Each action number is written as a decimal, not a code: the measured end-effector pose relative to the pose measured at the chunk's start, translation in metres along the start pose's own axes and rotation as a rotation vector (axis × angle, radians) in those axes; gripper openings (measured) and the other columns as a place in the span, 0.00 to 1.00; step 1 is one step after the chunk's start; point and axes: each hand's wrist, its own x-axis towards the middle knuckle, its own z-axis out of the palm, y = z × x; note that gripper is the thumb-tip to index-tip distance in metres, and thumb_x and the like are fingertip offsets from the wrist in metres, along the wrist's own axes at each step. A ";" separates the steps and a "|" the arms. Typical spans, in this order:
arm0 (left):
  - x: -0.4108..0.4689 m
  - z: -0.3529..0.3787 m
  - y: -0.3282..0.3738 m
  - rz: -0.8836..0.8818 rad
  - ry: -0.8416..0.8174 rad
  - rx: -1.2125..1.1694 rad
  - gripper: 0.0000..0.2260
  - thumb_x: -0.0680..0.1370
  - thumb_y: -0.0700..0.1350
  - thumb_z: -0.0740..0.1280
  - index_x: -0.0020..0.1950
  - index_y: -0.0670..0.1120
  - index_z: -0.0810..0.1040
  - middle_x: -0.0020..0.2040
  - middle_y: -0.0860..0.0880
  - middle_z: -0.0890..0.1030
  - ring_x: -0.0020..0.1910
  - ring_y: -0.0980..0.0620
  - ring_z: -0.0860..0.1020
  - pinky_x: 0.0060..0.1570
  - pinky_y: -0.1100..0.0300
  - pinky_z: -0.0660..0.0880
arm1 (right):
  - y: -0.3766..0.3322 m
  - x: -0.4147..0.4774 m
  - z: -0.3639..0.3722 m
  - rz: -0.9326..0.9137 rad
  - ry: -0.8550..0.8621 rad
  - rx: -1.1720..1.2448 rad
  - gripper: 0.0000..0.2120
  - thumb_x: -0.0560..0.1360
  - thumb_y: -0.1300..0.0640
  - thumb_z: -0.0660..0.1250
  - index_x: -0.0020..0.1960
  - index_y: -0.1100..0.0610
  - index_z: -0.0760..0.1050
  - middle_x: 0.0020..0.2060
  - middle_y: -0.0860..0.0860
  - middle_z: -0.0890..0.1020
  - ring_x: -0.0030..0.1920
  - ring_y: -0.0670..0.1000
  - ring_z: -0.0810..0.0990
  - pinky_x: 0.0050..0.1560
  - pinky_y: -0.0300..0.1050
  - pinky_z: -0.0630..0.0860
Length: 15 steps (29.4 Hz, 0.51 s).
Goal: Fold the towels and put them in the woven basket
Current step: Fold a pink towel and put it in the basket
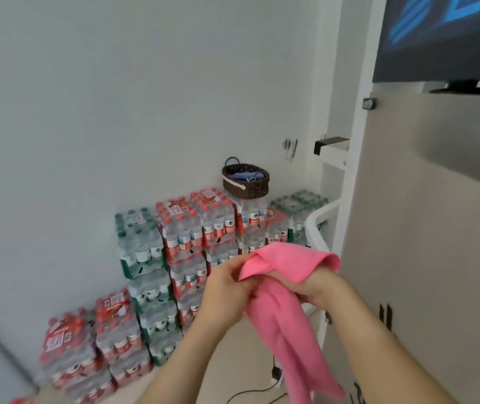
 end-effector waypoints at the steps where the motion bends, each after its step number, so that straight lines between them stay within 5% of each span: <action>1: 0.001 -0.008 -0.001 -0.093 0.025 -0.059 0.14 0.75 0.34 0.65 0.54 0.50 0.82 0.47 0.51 0.85 0.46 0.55 0.82 0.45 0.59 0.79 | -0.004 0.003 0.001 0.081 -0.091 -0.219 0.16 0.78 0.47 0.64 0.59 0.57 0.74 0.52 0.59 0.82 0.46 0.48 0.83 0.42 0.43 0.81; 3: 0.006 -0.023 -0.009 -0.264 0.045 -0.156 0.10 0.77 0.38 0.63 0.50 0.47 0.83 0.47 0.46 0.85 0.46 0.49 0.83 0.49 0.51 0.80 | -0.010 0.003 0.002 0.180 -0.247 -0.678 0.25 0.77 0.38 0.60 0.57 0.59 0.78 0.48 0.58 0.84 0.42 0.51 0.84 0.39 0.42 0.79; 5: 0.013 -0.041 -0.020 -0.378 0.088 -0.131 0.10 0.78 0.42 0.62 0.46 0.41 0.83 0.43 0.41 0.84 0.41 0.45 0.81 0.49 0.46 0.78 | -0.024 0.004 0.013 0.174 -0.314 -0.840 0.30 0.77 0.36 0.57 0.49 0.63 0.81 0.38 0.56 0.86 0.34 0.49 0.83 0.33 0.38 0.74; 7: 0.019 -0.062 -0.027 -0.409 0.038 -0.011 0.14 0.78 0.47 0.63 0.42 0.38 0.80 0.37 0.40 0.80 0.36 0.47 0.77 0.42 0.49 0.75 | -0.033 0.017 0.027 -0.010 -0.239 -0.753 0.27 0.75 0.36 0.62 0.44 0.60 0.83 0.35 0.53 0.85 0.32 0.48 0.82 0.38 0.42 0.80; 9: 0.026 -0.082 -0.030 -0.385 -0.090 0.099 0.13 0.77 0.48 0.63 0.37 0.42 0.78 0.33 0.43 0.74 0.33 0.49 0.72 0.36 0.55 0.69 | -0.036 0.042 0.048 -0.273 -0.125 -0.660 0.18 0.70 0.38 0.69 0.53 0.48 0.81 0.45 0.47 0.84 0.44 0.44 0.83 0.51 0.48 0.81; 12: 0.041 -0.113 -0.029 -0.353 -0.262 0.178 0.15 0.77 0.45 0.64 0.30 0.46 0.78 0.28 0.48 0.74 0.29 0.53 0.70 0.35 0.62 0.66 | -0.027 0.084 0.088 -0.342 -0.360 -0.529 0.35 0.69 0.50 0.75 0.71 0.38 0.64 0.64 0.41 0.75 0.63 0.40 0.73 0.66 0.46 0.72; 15: 0.066 -0.158 -0.047 -0.203 -0.220 0.248 0.08 0.75 0.46 0.69 0.39 0.45 0.84 0.33 0.45 0.81 0.31 0.55 0.73 0.35 0.61 0.70 | -0.025 0.126 0.120 -0.347 -0.380 -0.433 0.26 0.71 0.60 0.73 0.65 0.42 0.73 0.55 0.42 0.82 0.57 0.41 0.79 0.62 0.48 0.75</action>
